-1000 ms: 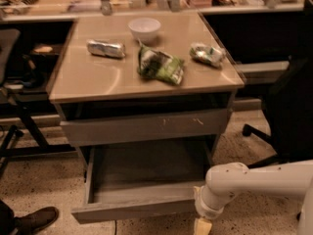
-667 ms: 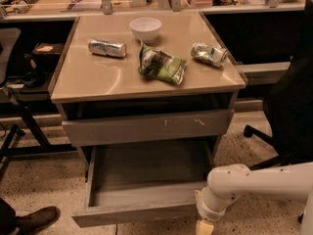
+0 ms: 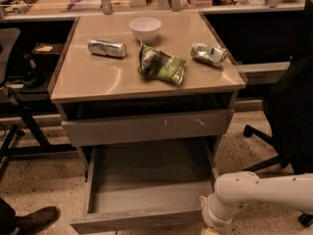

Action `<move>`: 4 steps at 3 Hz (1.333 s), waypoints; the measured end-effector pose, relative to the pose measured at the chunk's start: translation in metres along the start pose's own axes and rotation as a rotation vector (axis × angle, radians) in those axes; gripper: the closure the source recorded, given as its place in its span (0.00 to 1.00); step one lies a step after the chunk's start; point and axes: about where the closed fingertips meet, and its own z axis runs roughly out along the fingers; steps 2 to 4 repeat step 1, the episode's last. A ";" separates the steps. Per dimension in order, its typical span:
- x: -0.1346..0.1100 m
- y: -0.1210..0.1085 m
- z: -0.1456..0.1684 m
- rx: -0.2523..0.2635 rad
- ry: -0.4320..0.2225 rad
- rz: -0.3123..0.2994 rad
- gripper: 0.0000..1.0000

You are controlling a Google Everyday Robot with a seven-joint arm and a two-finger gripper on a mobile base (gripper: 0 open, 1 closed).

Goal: Open middle drawer

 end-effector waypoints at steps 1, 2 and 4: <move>0.019 0.027 -0.005 0.002 -0.013 0.053 0.00; 0.019 0.027 -0.005 0.002 -0.013 0.053 0.00; 0.019 0.027 -0.005 0.002 -0.013 0.053 0.00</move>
Offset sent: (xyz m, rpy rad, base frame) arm 0.0000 0.0000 0.0000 0.0000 0.0000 0.0000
